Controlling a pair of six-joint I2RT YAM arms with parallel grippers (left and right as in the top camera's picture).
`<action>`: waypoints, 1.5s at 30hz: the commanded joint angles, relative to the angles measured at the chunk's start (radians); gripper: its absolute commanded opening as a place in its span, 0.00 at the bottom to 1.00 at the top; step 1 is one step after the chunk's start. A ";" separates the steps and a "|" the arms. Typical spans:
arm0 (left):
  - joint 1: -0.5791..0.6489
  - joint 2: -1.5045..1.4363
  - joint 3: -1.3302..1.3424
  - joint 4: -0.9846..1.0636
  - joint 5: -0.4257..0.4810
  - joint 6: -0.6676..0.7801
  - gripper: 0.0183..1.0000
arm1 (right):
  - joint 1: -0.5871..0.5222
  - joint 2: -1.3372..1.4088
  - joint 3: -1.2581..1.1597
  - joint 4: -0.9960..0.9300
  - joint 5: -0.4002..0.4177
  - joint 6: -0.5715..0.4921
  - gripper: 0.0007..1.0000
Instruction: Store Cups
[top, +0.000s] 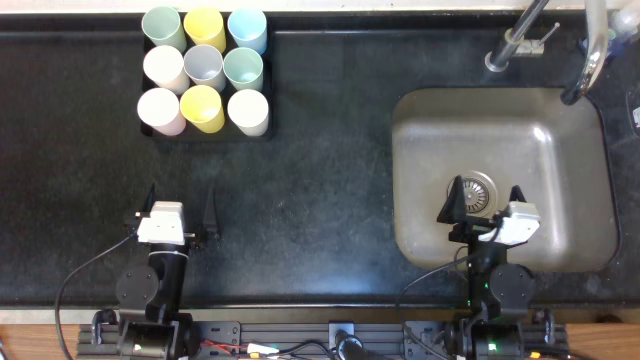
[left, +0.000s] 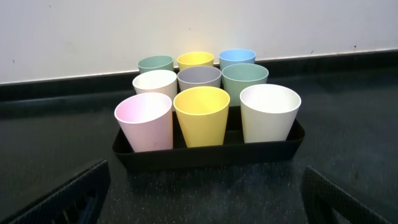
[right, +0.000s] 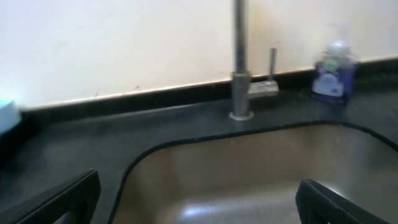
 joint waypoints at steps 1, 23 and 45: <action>-0.006 -0.008 -0.001 -0.002 0.010 0.023 1.00 | 0.001 0.002 -0.001 -0.001 -0.089 -0.142 1.00; -0.006 -0.008 -0.001 -0.002 0.010 0.023 1.00 | 0.001 0.002 -0.001 0.000 -0.089 -0.185 1.00; -0.006 -0.008 -0.001 -0.002 0.010 0.023 1.00 | 0.001 0.002 -0.001 0.000 -0.089 -0.185 1.00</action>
